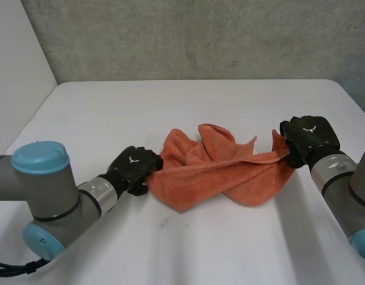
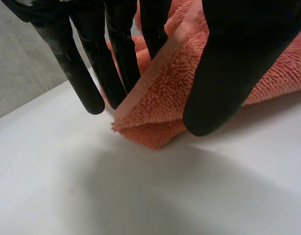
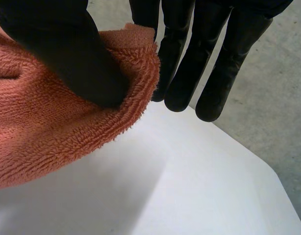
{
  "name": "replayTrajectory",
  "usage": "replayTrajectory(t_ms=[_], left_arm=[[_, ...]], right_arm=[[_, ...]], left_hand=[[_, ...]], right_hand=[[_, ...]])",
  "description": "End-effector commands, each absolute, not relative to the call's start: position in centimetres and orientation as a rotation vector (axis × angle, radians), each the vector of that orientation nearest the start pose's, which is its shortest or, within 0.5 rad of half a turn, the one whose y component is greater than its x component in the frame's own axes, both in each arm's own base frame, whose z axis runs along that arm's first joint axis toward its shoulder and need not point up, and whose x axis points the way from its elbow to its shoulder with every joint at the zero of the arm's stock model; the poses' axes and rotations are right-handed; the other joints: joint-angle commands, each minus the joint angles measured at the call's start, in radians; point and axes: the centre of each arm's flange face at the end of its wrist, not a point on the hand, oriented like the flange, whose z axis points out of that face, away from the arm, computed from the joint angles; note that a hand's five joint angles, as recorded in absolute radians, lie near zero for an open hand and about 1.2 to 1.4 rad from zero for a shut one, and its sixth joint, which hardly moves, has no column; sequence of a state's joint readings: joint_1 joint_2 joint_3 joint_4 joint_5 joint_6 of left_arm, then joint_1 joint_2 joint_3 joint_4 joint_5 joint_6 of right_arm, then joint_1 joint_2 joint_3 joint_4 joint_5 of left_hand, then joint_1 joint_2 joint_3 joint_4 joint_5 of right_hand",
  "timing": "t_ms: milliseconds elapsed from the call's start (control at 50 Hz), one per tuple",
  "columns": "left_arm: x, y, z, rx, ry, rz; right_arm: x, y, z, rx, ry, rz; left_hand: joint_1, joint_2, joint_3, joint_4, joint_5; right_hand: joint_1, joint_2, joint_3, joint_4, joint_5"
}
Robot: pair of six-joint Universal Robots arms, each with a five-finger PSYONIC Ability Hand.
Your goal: Fold the laundry
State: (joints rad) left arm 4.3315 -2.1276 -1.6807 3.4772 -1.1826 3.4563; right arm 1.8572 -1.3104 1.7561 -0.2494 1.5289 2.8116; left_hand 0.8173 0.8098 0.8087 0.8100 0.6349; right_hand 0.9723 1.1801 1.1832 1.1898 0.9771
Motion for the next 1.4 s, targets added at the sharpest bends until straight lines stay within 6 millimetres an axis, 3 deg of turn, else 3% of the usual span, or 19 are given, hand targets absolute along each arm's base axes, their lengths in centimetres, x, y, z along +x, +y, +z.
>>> replayTrajectory(t_ms=[20,80,260,320,360,380,400,420,460,520,640,900,1020,1120,1160,1180,1220,1300,1400], left_arm=[[-30.3,-25.4,11.4,1.361,2.545,-2.094],[-30.8,-25.4,11.6,1.354,2.516,-2.148],[-29.6,-27.3,15.5,1.121,2.355,-2.281],[-28.8,-26.8,19.9,1.016,2.22,-2.4],[-28.2,-24.8,25.7,0.964,2.028,-2.584],[-28.2,-24.8,25.8,0.964,2.026,-2.585],[-27.5,-23.4,29.3,0.93,1.889,-2.699],[-27.5,-23.4,29.4,0.93,1.887,-2.7],[-26.2,-20.3,35.1,0.865,1.65,-2.873],[-25.5,-18.8,37.1,0.851,1.589,-2.914],[-25.7,-18.8,35.5,0.919,1.774,-2.794],[-25.8,-27.9,19.6,0.949,2.396,-2.135],[-26.1,-31.3,17.9,0.987,2.337,-2.095],[-27.1,-35.3,21.3,0.964,2.062,-2.293],[-27.6,-37.3,26.4,0.871,1.773,-2.527],[-27.6,-37.3,26.4,0.87,1.771,-2.528],[-27.6,-37.1,33.1,0.762,1.394,-2.758],[-26.9,-35.7,38.7,0.625,1.042,-2.906],[-25.9,-33.9,40.8,0.469,0.915,-2.951]], right_arm=[[21.7,-28.0,19.6,-0.756,2.303,-2.008],[21.5,-28.2,19.9,-0.748,2.301,-2.023],[19.8,-29.6,23.2,-0.66,2.258,-2.166],[19.7,-29.3,26.1,-0.669,2.188,-2.263],[19.7,-29.0,27.6,-0.7,2.161,-2.305],[19.6,-28.5,28.9,-0.745,2.145,-2.337],[19.6,-28.5,29.0,-0.745,2.145,-2.337],[19.6,-28.1,30.0,-0.799,2.14,-2.348],[19.7,-27.6,30.9,-0.853,2.137,-2.352],[19.8,-26.8,32.5,-0.941,2.132,-2.356],[20.1,-26.2,32.7,-1.047,2.213,-2.242],[23.7,-29.5,25.8,-1.187,2.335,-1.938],[26.0,-32.9,24.3,-1.16,2.321,-2.033],[28.5,-36.5,28.0,-0.985,2.039,-2.415],[28.9,-37.5,30.6,-0.878,1.898,-2.571],[29.1,-38.1,33.1,-0.764,1.755,-2.689],[29.4,-38.1,35.6,-0.637,1.593,-2.774],[28.4,-36.1,43.4,-0.322,1.138,-2.912],[27.6,-34.7,44.0,-0.297,1.095,-2.896]], left_hand=[[0.294,0.301,0.302,0.301,0.302],[0.578,0.586,0.587,0.585,0.586],[0.579,0.587,0.588,0.586,0.587],[0.579,0.587,0.588,0.586,0.587],[0.579,0.587,0.588,0.586,0.587],[0.579,0.587,0.588,0.586,0.587],[0.579,0.587,0.588,0.586,0.587],[0.579,0.587,0.588,0.586,0.587],[0.579,0.587,0.588,0.586,0.587],[0.579,0.587,0.588,0.586,0.587],[0.579,0.587,0.588,0.586,0.587],[0.579,0.587,0.588,0.586,0.587],[0.579,0.587,0.588,0.586,0.587],[0.579,0.587,0.588,0.586,0.587],[0.579,0.587,0.588,0.586,0.587],[0.579,0.587,0.588,0.586,0.587],[0.579,0.587,0.588,0.586,0.587],[0.579,0.587,0.588,0.586,0.587],[0.579,0.587,0.588,0.586,0.587]], right_hand=[[0.424,0.216,0.213,0.206,0.245],[0.424,0.216,0.213,0.206,0.245],[0.424,0.216,0.213,0.206,0.245],[0.424,0.216,0.213,0.206,0.245],[0.424,0.216,0.213,0.206,0.245],[0.424,0.216,0.213,0.206,0.245],[0.424,0.216,0.213,0.206,0.245],[0.424,0.216,0.213,0.206,0.245],[0.424,0.216,0.213,0.206,0.245],[0.424,0.216,0.213,0.206,0.245],[0.424,0.216,0.213,0.206,0.245],[0.424,0.216,0.213,0.206,0.245],[0.424,0.216,0.213,0.206,0.245],[0.424,0.216,0.213,0.206,0.245],[0.424,0.216,0.213,0.206,0.245],[0.424,0.216,0.213,0.206,0.245],[0.424,0.216,0.213,0.206,0.245],[0.424,0.216,0.213,0.206,0.245],[0.424,0.216,0.213,0.206,0.245]])
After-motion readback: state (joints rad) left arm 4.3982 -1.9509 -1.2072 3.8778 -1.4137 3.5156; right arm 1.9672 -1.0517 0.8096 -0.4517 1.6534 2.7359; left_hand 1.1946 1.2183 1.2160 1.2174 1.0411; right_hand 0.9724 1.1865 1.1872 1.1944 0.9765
